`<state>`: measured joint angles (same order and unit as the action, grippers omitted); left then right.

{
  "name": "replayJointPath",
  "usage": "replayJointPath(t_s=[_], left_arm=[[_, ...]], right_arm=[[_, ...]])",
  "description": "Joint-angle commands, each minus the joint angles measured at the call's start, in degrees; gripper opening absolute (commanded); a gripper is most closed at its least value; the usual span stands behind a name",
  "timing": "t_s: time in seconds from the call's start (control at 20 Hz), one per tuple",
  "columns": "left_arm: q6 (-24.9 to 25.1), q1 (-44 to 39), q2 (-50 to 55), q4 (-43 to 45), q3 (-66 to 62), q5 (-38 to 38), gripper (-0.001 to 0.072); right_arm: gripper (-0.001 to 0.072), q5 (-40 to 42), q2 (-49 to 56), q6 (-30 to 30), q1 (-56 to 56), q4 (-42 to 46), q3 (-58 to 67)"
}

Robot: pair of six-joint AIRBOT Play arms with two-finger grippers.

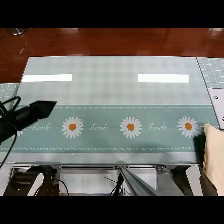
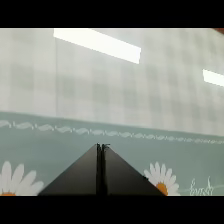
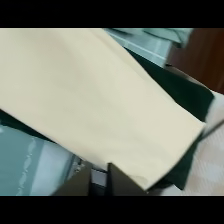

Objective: Fold the shirts.

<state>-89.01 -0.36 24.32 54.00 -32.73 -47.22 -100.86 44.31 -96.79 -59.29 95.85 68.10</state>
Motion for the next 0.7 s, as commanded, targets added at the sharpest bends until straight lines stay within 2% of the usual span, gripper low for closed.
replayJointPath(t_s=[0.0,0.1,0.15,0.2,0.3,0.35,0.45,0.5,0.65], left_arm=[[4.46,-0.20,9.60,-1.42,-10.54,4.07,0.0026],[10.82,-2.19,20.37,-5.79,-24.72,-2.54,0.0026],[12.11,-4.39,25.73,-5.75,-32.04,-6.78,0.0025],[12.31,-7.10,31.26,-3.63,-39.39,-11.28,0.0025],[10.86,-12.70,39.23,8.81,-48.19,-18.16,0.0025],[7.56,-14.73,41.33,16.04,-48.30,-20.00,0.0025],[2.01,-16.76,43.74,25.29,-43.23,-21.22,0.0025],[1.14,-16.79,44.39,26.99,-39.71,-20.85,0.0025],[1.05,-15.21,45.35,28.33,-33.64,-21.03,0.0026]], right_arm=[[0.0018,7.52,7.61,1.60,7.93,-24.52,6.73],[0.0017,17.66,11.47,4.20,22.36,-36.68,10.16],[0.0017,23.61,12.66,5.31,32.11,-37.38,10.82],[0.0018,28.98,13.57,5.99,41.59,-34.60,10.80],[0.0018,33.90,16.61,4.37,60.41,-18.67,10.32],[0.0018,33.77,18.71,0.02,68.00,-9.18,8.81],[0.0018,33.20,22.67,-6.21,76.17,1.46,4.00],[0.0018,33.29,24.70,-8.22,77.96,3.61,1.29],[0.0018,32.65,29.31,-8.41,78.40,3.19,-1.55]])
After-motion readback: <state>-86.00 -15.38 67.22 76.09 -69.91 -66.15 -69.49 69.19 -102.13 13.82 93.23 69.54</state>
